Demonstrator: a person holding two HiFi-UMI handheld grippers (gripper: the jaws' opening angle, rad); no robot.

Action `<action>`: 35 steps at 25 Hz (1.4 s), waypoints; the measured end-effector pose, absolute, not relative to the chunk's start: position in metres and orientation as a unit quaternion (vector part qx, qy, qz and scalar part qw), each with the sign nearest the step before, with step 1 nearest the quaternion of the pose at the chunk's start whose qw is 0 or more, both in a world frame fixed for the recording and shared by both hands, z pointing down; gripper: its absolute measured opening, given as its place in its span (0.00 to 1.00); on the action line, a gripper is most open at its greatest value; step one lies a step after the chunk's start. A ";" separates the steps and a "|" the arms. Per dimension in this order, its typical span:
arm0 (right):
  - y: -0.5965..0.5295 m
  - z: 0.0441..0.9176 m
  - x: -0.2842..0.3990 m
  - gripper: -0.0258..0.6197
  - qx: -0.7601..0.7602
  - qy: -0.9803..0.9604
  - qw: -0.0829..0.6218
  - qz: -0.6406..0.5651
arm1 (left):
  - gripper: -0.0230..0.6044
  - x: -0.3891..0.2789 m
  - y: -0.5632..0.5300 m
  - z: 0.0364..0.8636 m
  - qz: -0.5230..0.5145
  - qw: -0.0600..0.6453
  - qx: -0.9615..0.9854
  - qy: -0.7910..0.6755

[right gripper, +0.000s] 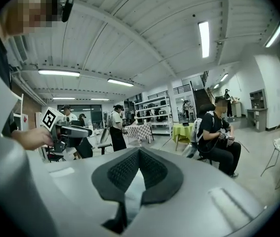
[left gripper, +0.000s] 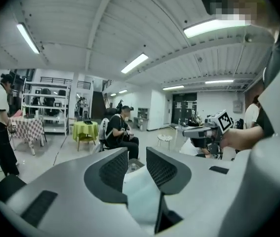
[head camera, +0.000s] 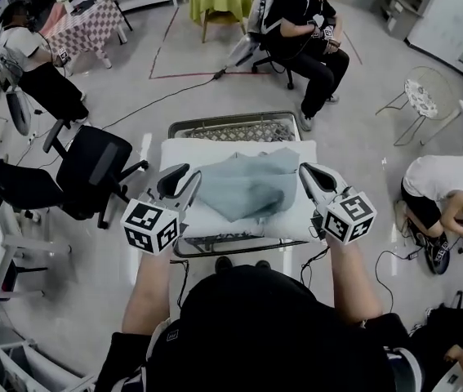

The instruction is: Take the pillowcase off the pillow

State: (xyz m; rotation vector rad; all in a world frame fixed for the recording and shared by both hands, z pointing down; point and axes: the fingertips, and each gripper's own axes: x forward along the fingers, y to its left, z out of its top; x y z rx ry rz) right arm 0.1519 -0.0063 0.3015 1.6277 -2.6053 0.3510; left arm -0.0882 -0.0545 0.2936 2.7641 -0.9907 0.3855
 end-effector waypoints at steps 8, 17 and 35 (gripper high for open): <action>-0.011 0.246 0.138 0.05 0.518 -0.854 0.030 0.036 | 0.22 -0.090 -0.070 0.233 0.079 0.035 0.926 -0.368; -0.004 0.245 0.156 0.05 0.538 -0.842 0.005 0.039 | 0.20 -0.110 -0.062 0.266 0.080 0.056 0.909 -0.406; 0.001 0.262 0.147 0.05 0.527 -0.848 0.004 0.054 | 0.17 -0.098 -0.049 0.279 0.094 0.061 0.910 -0.400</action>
